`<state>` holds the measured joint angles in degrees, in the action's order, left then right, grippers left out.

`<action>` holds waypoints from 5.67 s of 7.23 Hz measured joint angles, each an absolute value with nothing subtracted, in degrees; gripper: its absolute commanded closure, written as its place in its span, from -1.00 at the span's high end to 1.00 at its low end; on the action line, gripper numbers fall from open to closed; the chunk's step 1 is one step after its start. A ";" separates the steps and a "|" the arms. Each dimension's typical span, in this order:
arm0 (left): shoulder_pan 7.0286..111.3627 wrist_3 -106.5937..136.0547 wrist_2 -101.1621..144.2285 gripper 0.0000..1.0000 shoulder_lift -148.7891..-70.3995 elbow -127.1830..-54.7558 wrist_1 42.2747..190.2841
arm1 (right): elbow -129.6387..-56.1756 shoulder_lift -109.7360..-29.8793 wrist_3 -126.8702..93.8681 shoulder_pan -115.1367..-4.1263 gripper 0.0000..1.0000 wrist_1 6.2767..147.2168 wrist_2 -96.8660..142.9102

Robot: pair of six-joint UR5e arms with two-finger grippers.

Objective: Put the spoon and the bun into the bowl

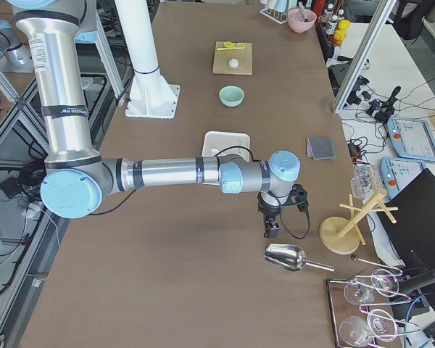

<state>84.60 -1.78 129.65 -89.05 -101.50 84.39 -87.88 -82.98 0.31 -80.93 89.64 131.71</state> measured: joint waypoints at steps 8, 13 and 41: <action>84.52 -1.41 131.24 0.95 -88.57 -99.41 84.56 | -94.41 -74.43 -71.95 -47.18 0.82 74.89 123.65; 83.85 1.98 131.30 0.95 -89.07 -99.47 84.66 | -94.23 -75.24 -75.80 -46.19 0.45 75.46 126.60; 40.96 59.92 122.80 0.86 -106.35 -106.21 85.45 | -91.86 -52.54 -111.98 -39.14 1.00 82.04 118.54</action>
<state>40.96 59.92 122.80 -106.35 -106.21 85.45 -91.86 -52.54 -111.98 -39.14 82.04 118.54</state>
